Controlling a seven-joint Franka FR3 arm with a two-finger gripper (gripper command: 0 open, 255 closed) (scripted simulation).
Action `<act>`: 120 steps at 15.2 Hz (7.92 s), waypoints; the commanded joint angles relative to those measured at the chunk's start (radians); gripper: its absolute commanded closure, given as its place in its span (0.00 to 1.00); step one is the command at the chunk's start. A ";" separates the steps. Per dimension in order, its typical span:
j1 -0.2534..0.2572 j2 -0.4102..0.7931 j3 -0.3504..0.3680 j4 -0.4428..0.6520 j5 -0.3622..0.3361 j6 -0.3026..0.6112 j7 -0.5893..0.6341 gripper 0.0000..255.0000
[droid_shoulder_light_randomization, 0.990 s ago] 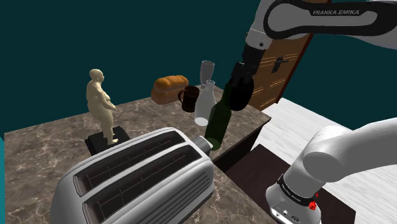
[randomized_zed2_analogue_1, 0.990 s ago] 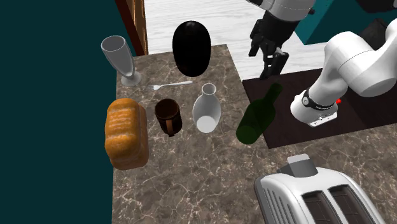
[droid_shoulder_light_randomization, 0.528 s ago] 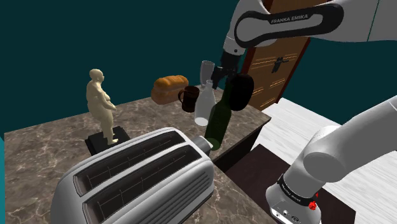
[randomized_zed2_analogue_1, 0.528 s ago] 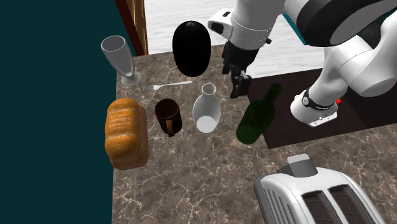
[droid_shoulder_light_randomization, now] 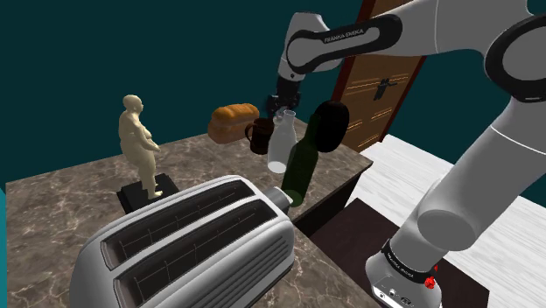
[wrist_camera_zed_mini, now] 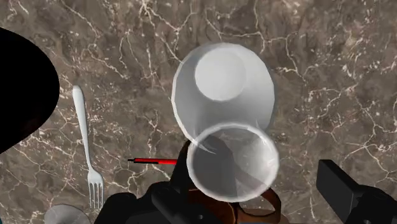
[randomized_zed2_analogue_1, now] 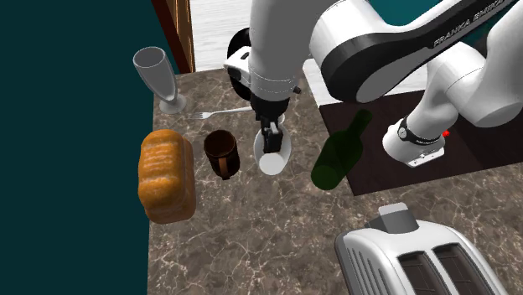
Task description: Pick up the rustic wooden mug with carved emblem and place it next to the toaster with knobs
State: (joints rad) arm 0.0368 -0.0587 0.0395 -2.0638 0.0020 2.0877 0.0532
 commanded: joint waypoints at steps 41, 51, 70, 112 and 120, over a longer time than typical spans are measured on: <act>0.021 0.380 0.012 0.346 -0.027 0.037 0.023 1.00; 0.021 0.346 0.013 0.435 -0.024 -0.085 0.020 1.00; 0.023 0.344 0.014 0.688 -0.023 -0.340 0.018 1.00; 0.175 -0.320 0.159 0.194 0.042 -0.509 0.305 1.00; 0.236 -0.501 0.247 0.067 0.110 -0.554 0.436 1.00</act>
State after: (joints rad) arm 0.2647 -0.5415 0.2727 -1.9921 0.1018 1.5454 0.4681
